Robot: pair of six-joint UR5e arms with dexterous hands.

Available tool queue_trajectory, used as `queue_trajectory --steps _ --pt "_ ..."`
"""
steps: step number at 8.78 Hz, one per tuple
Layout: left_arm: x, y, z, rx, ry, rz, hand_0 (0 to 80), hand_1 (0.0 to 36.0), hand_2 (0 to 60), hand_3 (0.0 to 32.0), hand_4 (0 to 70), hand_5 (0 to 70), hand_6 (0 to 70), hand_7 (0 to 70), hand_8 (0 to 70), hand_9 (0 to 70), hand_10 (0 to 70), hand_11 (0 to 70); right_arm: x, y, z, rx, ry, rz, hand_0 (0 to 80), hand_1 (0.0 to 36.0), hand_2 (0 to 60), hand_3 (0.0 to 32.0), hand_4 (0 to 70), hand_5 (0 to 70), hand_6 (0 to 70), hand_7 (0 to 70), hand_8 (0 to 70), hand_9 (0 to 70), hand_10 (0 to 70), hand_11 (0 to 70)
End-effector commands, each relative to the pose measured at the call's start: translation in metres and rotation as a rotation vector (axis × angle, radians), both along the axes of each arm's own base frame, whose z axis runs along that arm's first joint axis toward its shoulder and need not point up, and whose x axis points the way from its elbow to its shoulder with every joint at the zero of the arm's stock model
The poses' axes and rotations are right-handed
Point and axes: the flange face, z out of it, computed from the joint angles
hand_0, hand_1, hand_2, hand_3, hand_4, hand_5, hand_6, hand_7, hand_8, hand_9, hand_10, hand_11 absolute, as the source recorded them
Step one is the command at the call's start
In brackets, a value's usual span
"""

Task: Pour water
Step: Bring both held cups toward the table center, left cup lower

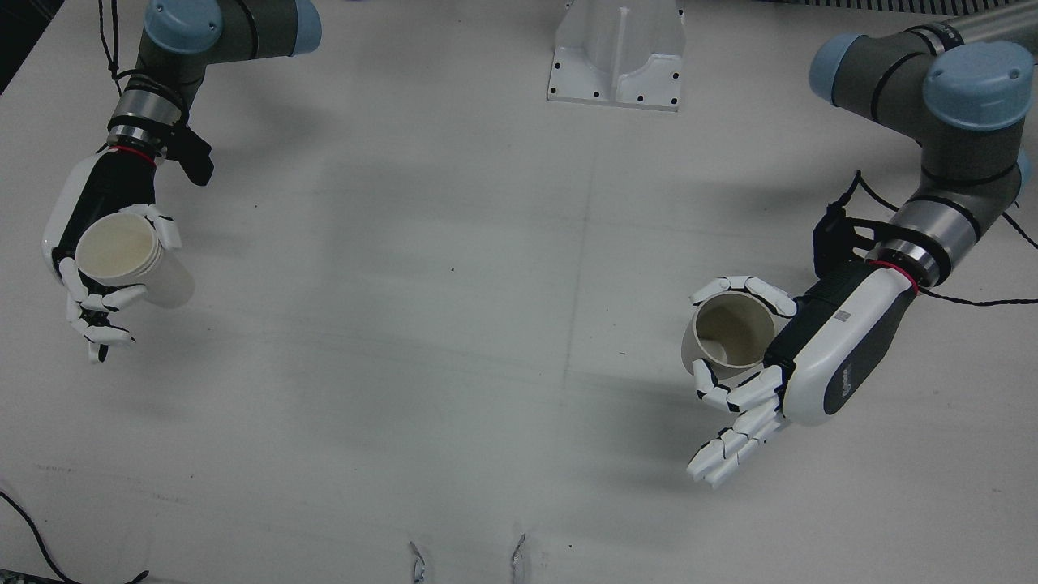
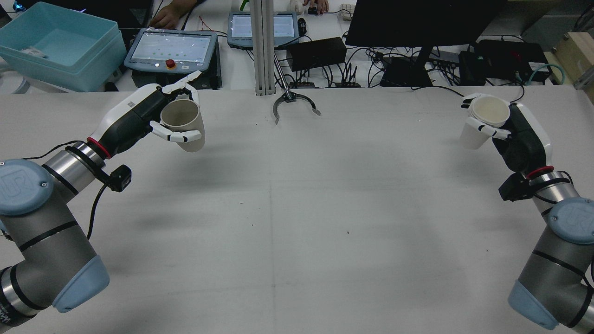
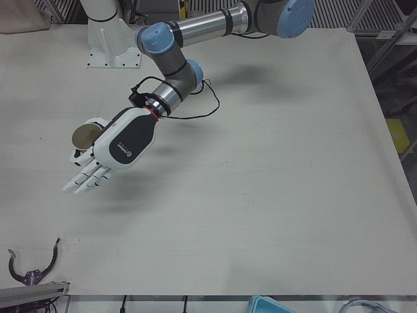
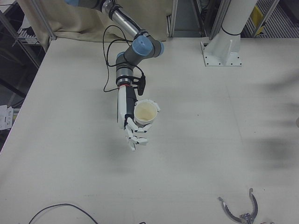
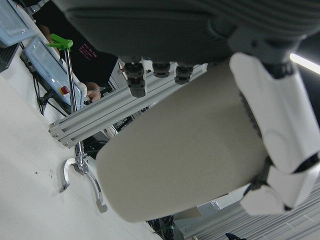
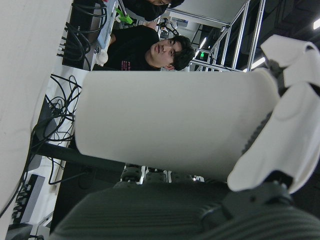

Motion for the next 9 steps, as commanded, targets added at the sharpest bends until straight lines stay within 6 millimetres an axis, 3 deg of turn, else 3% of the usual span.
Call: queue_trajectory --steps 1,3,4,6,8,9 --pt "0.057 0.03 -0.037 0.045 -0.022 0.072 43.2 36.0 60.0 0.0 23.7 70.0 4.7 7.1 3.8 5.8 8.9 15.3 0.002 -0.037 -0.049 0.073 0.043 0.06 46.1 26.6 60.0 0.0 17.7 70.0 19.4 42.3 19.6 32.4 7.9 12.8" --pt "0.091 0.056 -0.047 0.046 -0.017 0.134 41.9 36.0 60.0 0.0 24.0 70.0 4.9 7.7 3.7 5.9 8.7 15.1 0.008 -0.056 -0.096 0.138 0.111 0.077 46.8 30.3 60.0 0.0 19.5 70.0 21.6 44.6 20.1 32.9 8.1 13.4" --pt "0.111 0.073 -0.05 0.046 -0.014 0.17 42.3 36.0 60.0 0.0 24.4 70.0 5.3 8.1 3.8 6.0 8.8 15.2 0.012 -0.05 -0.135 0.175 0.179 0.097 46.7 31.3 60.0 0.0 19.2 70.0 22.5 45.2 20.5 33.2 8.4 13.9" --pt "0.132 0.075 -0.068 0.052 -0.006 0.186 42.3 36.0 60.0 0.0 24.8 70.0 5.5 8.4 3.9 6.2 8.8 15.2 0.013 -0.038 -0.225 0.339 0.372 0.104 46.5 33.1 60.0 0.0 20.0 70.0 23.1 45.6 20.6 33.3 9.0 14.8" --pt "0.137 0.073 -0.072 0.052 -0.006 0.188 42.2 36.0 60.0 0.0 24.4 70.0 5.4 8.1 3.9 6.2 8.8 15.2 -0.014 -0.028 -0.257 0.381 0.458 0.084 47.1 34.9 60.0 0.0 20.6 70.0 23.3 45.3 19.7 31.8 8.5 14.3" --pt "0.137 0.072 -0.072 0.052 -0.006 0.186 42.0 36.0 60.0 0.0 24.3 70.0 5.5 8.1 3.9 6.3 8.8 15.3 -0.032 -0.014 -0.272 0.426 0.551 0.058 47.7 36.0 60.0 0.0 20.1 70.0 23.0 44.9 19.1 31.0 8.4 14.1"
